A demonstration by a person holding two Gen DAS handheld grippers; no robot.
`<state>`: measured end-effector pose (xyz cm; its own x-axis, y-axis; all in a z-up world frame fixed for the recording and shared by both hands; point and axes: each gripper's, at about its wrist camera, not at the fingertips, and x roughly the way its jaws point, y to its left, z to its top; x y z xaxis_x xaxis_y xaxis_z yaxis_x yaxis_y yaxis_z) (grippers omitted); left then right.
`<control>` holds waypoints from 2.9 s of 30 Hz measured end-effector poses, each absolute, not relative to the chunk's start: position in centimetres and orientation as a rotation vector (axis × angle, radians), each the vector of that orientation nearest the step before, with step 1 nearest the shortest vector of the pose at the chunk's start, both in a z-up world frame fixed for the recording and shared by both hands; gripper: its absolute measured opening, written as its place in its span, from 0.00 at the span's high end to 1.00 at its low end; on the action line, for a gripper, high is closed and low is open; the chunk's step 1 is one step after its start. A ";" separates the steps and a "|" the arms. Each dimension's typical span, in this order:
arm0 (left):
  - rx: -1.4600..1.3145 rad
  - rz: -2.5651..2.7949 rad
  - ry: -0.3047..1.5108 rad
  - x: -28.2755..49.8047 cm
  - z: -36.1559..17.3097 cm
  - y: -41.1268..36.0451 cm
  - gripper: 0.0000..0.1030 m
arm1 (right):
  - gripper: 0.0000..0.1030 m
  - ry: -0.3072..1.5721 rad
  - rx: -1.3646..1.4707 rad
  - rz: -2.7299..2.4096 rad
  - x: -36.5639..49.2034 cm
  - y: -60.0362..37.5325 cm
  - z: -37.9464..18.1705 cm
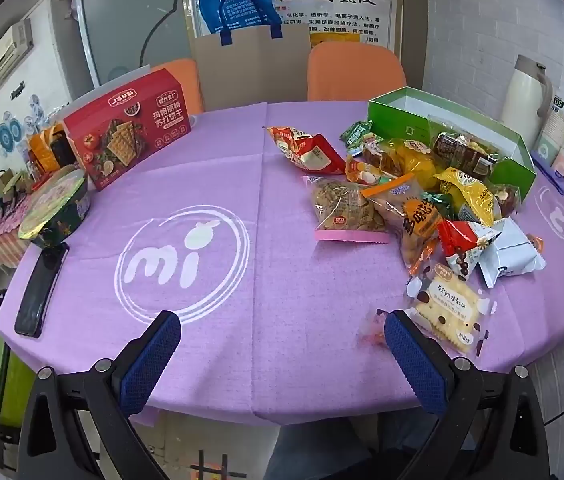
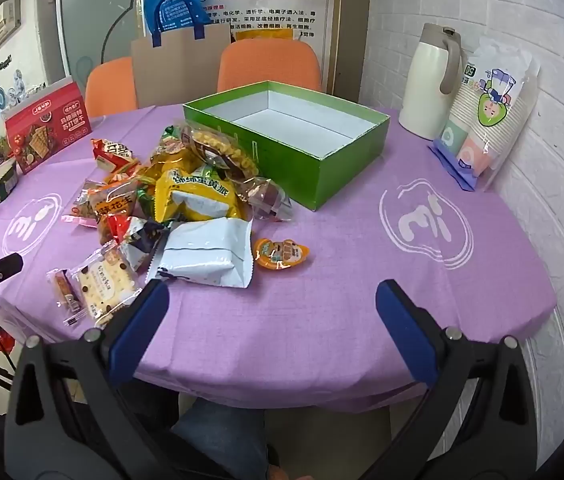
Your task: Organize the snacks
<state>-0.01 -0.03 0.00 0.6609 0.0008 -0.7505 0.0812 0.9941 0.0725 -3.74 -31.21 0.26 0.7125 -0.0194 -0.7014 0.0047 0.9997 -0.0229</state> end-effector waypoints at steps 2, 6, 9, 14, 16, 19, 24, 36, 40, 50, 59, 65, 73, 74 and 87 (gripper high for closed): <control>0.098 -0.046 0.843 -0.1 0.0 0.0 0.00 | 0.00 0.781 -0.020 -0.013 -3.7 -31.2 0.2; 0.097 -0.044 0.843 -0.3 0.1 -0.1 0.00 | 0.00 0.782 -0.022 -0.013 -3.6 -31.2 0.1; 0.091 -0.049 0.855 0.0 -0.3 0.2 0.00 | 0.00 0.779 -0.019 -0.014 -3.5 -31.2 0.1; 0.091 -0.051 0.857 0.1 -0.4 0.3 0.00 | 0.00 0.781 -0.015 -0.016 -3.3 -31.3 0.1; 0.093 -0.051 0.857 0.2 -0.4 0.2 0.00 | 0.00 0.782 -0.013 -0.017 -3.3 -31.3 0.1; 0.095 -0.051 0.859 0.3 -0.5 0.0 0.00 | 0.00 0.781 -0.013 -0.016 -3.3 -31.4 0.2; 0.095 -0.050 0.861 0.3 -0.5 0.0 0.00 | 0.00 0.783 -0.016 -0.010 -3.1 -31.3 0.2; 0.100 -0.054 0.865 0.6 -0.5 0.0 0.00 | 0.00 0.788 -0.015 -0.007 -2.6 -31.2 0.0; 0.100 -0.054 0.865 0.7 -0.4 -0.1 0.00 | 0.00 0.793 -0.016 -0.003 -2.4 -31.2 -0.2; 0.103 -0.056 0.870 0.8 -0.4 -0.3 0.00 | 0.00 0.799 -0.009 -0.005 -2.3 -31.5 -0.4; 0.102 -0.058 0.876 0.8 -0.4 -0.3 0.00 | 0.00 0.802 -0.010 -0.004 -2.2 -31.5 -0.6; 0.102 -0.059 0.877 0.8 -0.5 -0.4 0.00 | 0.00 0.803 -0.010 -0.005 -2.2 -31.4 -0.6; 0.102 -0.059 0.886 1.1 -0.6 -0.4 0.00 | 0.00 0.810 -0.014 -0.003 -2.0 -31.4 -0.8; 0.102 -0.059 0.888 1.2 -0.7 -0.4 0.00 | 0.00 0.812 -0.015 -0.003 -1.9 -31.4 -0.8; 0.083 -0.155 0.947 2.4 -1.5 0.0 0.00 | 0.00 0.788 -0.057 0.187 -0.7 -29.5 -1.5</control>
<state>2.42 0.01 -1.54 0.5743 -0.0958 -0.8130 0.1682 0.9858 0.0026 -0.67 -29.46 -1.52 0.6895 0.1454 -0.7095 -0.1879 0.9820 0.0186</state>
